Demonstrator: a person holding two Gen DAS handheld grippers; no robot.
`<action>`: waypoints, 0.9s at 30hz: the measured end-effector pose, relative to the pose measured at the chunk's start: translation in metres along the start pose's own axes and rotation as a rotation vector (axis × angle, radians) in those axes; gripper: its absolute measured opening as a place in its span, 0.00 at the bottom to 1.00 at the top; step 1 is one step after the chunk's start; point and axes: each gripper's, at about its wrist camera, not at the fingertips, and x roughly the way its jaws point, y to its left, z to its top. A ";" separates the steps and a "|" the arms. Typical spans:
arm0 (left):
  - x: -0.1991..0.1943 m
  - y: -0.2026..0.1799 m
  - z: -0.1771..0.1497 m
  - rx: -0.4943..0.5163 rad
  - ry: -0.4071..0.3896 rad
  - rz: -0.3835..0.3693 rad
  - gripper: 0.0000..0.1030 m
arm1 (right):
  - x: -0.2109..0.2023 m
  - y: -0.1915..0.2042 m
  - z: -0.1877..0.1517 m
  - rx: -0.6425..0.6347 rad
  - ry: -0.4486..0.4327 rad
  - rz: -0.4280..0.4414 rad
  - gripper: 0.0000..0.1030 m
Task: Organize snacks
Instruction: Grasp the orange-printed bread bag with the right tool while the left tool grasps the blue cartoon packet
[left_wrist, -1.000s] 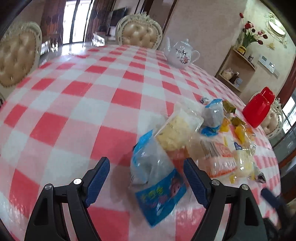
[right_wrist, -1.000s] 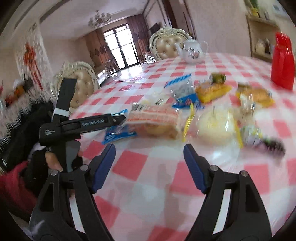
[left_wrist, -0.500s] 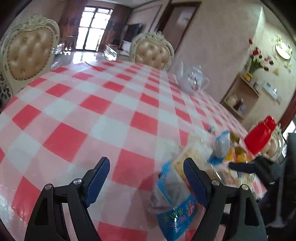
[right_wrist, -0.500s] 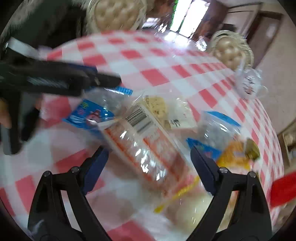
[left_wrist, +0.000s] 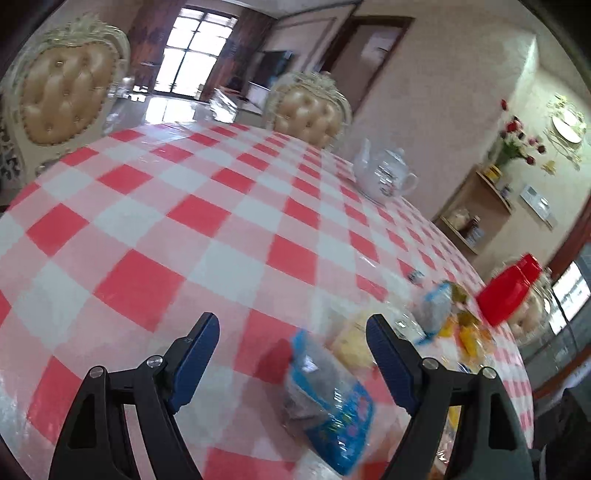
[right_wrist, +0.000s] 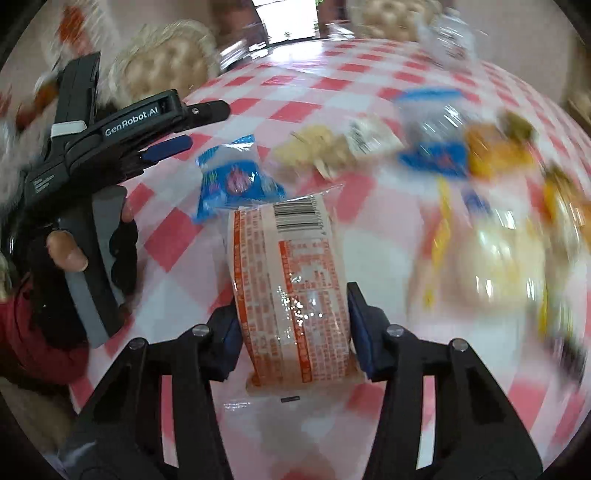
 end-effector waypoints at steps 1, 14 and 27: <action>0.000 -0.002 -0.001 0.009 0.010 -0.016 0.80 | -0.004 0.000 -0.007 0.018 -0.015 -0.005 0.58; 0.003 -0.029 -0.039 0.131 0.120 0.058 0.80 | 0.003 0.013 -0.026 -0.024 -0.078 -0.206 0.50; 0.025 -0.055 0.004 0.645 0.412 -0.174 0.86 | -0.017 -0.003 -0.043 0.130 -0.115 -0.146 0.50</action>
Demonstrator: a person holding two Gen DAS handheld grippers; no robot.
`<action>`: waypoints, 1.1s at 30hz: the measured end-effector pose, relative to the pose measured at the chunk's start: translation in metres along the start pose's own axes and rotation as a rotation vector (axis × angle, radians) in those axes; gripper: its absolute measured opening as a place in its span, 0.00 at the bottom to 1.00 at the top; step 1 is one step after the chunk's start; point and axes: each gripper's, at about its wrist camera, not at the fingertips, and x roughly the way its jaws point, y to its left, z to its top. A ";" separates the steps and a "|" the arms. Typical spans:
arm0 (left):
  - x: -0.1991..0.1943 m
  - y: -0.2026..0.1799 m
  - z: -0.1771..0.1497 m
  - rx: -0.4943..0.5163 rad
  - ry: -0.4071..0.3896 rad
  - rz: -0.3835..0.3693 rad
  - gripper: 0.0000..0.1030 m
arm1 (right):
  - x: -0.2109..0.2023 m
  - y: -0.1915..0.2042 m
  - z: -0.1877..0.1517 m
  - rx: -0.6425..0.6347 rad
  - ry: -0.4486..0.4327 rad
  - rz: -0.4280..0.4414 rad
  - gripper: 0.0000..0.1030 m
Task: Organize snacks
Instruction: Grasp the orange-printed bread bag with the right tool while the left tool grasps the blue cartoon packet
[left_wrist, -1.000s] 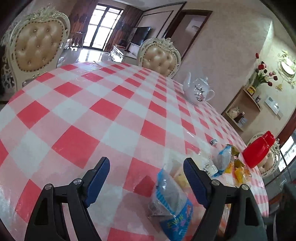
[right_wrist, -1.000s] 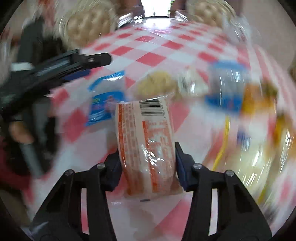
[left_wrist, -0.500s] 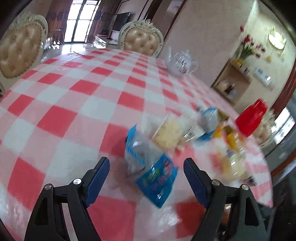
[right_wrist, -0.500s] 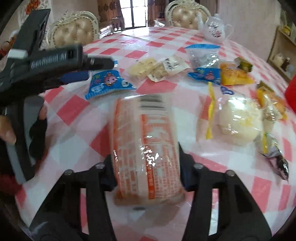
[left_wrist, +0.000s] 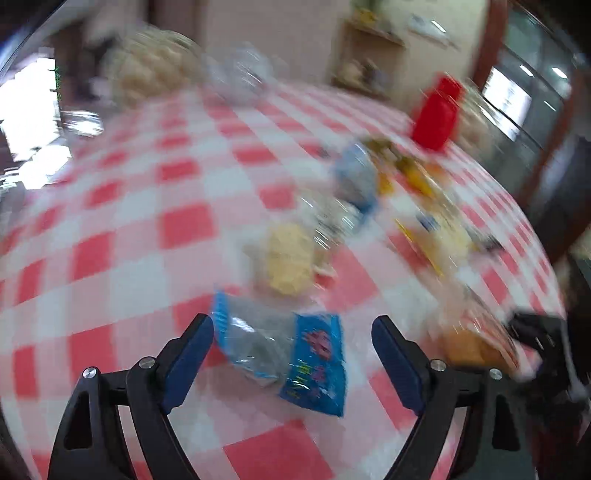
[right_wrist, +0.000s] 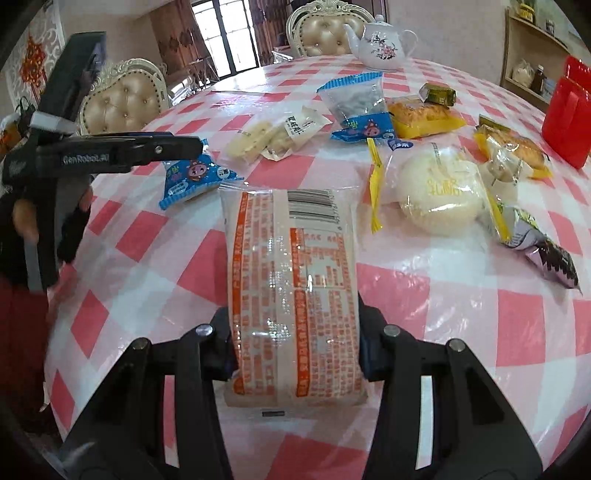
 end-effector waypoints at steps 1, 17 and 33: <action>0.003 0.001 0.001 0.014 0.012 0.017 0.86 | 0.000 -0.001 0.001 0.005 0.000 0.006 0.50; 0.034 -0.028 -0.010 0.151 0.074 0.079 0.71 | 0.000 -0.002 0.001 0.012 -0.001 0.018 0.50; -0.001 -0.027 -0.052 -0.087 -0.080 0.015 0.58 | -0.001 0.003 -0.001 -0.006 -0.009 -0.006 0.50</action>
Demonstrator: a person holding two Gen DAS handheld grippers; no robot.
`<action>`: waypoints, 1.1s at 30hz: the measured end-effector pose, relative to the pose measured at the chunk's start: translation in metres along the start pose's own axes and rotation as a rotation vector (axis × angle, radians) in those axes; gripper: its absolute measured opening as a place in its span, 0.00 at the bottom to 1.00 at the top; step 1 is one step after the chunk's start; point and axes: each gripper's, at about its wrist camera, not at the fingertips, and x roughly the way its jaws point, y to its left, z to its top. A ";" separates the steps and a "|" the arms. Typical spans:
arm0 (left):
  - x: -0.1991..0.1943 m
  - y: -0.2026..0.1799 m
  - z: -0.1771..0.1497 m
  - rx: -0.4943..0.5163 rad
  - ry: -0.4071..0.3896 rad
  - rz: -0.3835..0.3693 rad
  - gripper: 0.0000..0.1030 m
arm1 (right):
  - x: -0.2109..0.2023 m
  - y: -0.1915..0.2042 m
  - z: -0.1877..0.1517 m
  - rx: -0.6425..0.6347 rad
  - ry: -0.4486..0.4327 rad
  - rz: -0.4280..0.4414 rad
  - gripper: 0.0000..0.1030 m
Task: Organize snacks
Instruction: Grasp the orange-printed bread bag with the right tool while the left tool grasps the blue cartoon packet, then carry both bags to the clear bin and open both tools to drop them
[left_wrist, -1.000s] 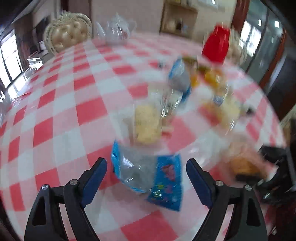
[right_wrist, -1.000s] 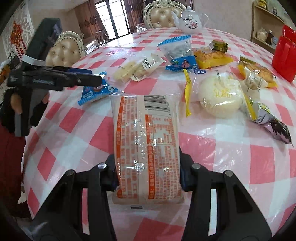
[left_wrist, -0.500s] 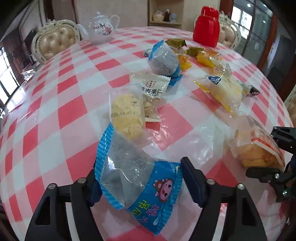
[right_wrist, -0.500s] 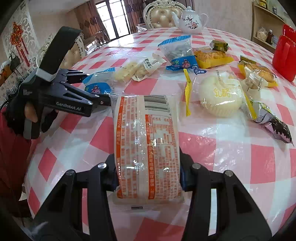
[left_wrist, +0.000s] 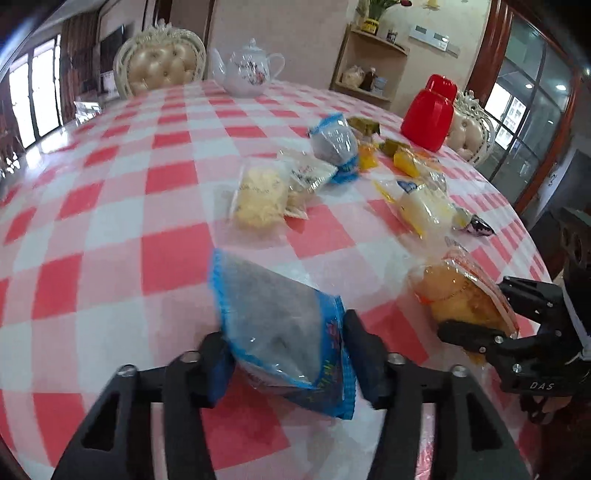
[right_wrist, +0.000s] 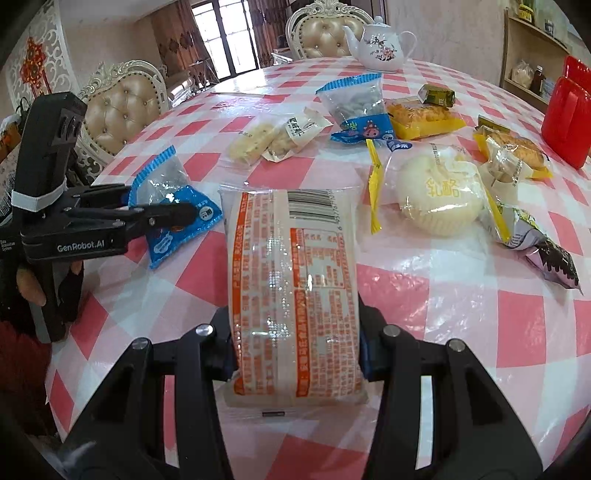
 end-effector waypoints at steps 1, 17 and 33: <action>0.000 -0.002 -0.001 0.005 -0.004 0.010 0.60 | 0.000 0.000 0.000 -0.001 0.000 -0.001 0.50; -0.021 -0.010 -0.019 -0.072 -0.099 0.076 0.41 | -0.005 0.001 0.000 0.005 -0.036 0.036 0.49; -0.061 0.006 -0.064 -0.187 -0.098 0.093 0.41 | -0.005 0.037 -0.007 -0.017 -0.032 0.105 0.49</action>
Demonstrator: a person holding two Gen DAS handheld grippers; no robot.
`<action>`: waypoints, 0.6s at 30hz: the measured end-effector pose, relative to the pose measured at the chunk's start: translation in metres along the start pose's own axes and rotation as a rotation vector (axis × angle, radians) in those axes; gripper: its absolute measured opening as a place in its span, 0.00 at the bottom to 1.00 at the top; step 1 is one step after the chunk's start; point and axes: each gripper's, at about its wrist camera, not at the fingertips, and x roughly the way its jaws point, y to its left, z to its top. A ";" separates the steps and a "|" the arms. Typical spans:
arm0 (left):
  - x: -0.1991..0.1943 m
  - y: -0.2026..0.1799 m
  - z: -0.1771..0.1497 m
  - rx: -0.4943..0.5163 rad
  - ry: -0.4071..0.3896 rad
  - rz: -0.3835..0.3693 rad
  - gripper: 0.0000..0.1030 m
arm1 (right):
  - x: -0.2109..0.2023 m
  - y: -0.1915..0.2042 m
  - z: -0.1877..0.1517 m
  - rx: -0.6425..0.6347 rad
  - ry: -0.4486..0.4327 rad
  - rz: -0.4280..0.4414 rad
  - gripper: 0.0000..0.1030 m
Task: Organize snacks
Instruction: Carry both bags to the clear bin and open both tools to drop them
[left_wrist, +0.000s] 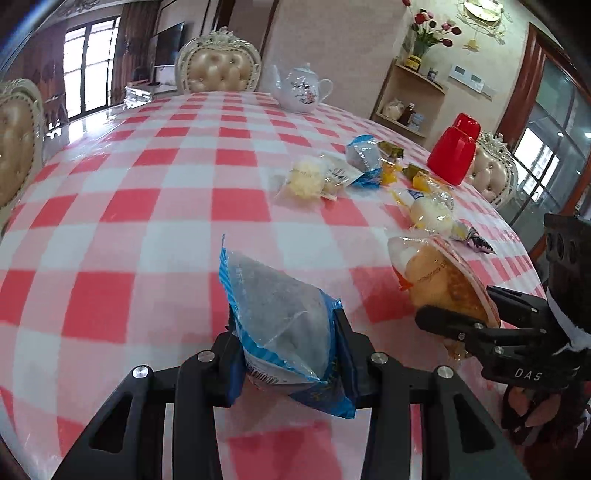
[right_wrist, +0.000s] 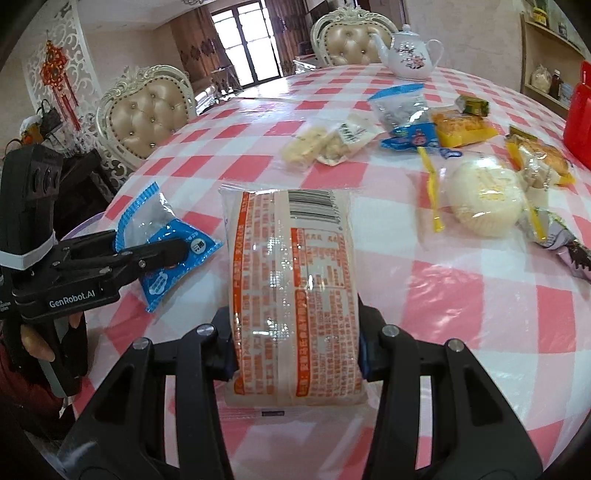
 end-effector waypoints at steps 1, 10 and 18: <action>-0.003 0.003 -0.002 -0.006 -0.001 0.003 0.41 | 0.001 0.003 0.000 -0.001 0.001 0.006 0.49; -0.041 0.028 -0.015 -0.047 -0.047 0.043 0.41 | 0.007 0.034 -0.004 -0.006 0.004 0.075 0.49; -0.069 0.054 -0.026 -0.100 -0.075 0.079 0.41 | 0.020 0.074 -0.002 -0.046 0.021 0.139 0.49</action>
